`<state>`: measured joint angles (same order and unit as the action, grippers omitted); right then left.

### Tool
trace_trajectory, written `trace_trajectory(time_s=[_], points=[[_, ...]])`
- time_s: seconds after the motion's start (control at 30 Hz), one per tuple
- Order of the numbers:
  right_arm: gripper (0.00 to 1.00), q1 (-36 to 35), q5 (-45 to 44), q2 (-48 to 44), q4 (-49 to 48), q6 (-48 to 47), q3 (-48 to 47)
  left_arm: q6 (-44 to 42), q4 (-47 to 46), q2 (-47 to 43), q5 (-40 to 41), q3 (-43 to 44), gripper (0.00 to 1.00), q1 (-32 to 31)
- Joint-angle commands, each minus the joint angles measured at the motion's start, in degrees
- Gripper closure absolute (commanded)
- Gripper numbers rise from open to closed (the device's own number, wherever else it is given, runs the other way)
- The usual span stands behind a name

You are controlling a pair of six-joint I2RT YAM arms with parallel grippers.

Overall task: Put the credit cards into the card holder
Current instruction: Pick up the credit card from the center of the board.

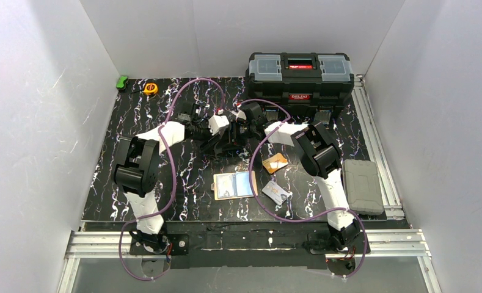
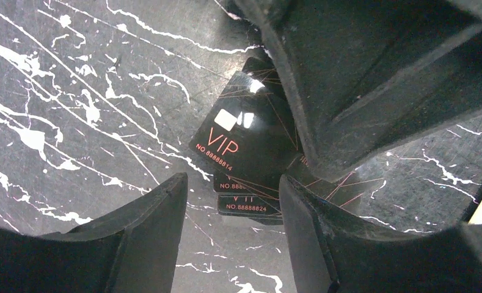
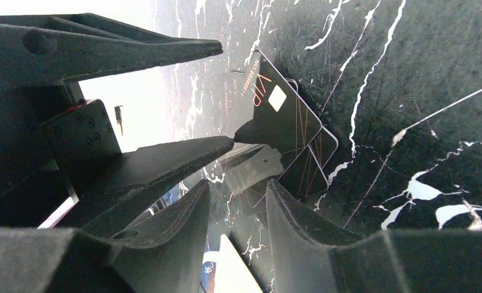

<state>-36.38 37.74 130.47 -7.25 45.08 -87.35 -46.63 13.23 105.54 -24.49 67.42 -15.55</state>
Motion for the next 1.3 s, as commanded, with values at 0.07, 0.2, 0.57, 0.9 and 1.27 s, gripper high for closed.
trace_trajectory(time_s=[0.07,0.2,0.57,0.9,1.27], points=[[0.53,0.7,-0.1,-0.4,-1.4,0.3,2.1,-1.4,-0.3,-0.1,-0.8,-1.6,0.44,-0.5],[0.53,1.1,-0.1,-0.7,-2.3,0.7,3.3,-1.7,-0.1,-0.5,0.1,-2.4,0.45,-0.3],[0.53,3.5,-0.8,-3.2,-3.3,0.6,5.2,-1.6,-0.3,-0.5,-1.0,-4.1,0.45,-0.7],[0.53,6.0,-0.7,-1.8,-2.7,0.2,2.7,-1.1,-0.8,0.5,-1.3,-3.1,0.45,-2.1],[0.53,5.8,-0.1,-1.8,-4.6,1.1,3.5,2.3,2.3,0.4,-0.7,1.2,0.45,-2.3]])
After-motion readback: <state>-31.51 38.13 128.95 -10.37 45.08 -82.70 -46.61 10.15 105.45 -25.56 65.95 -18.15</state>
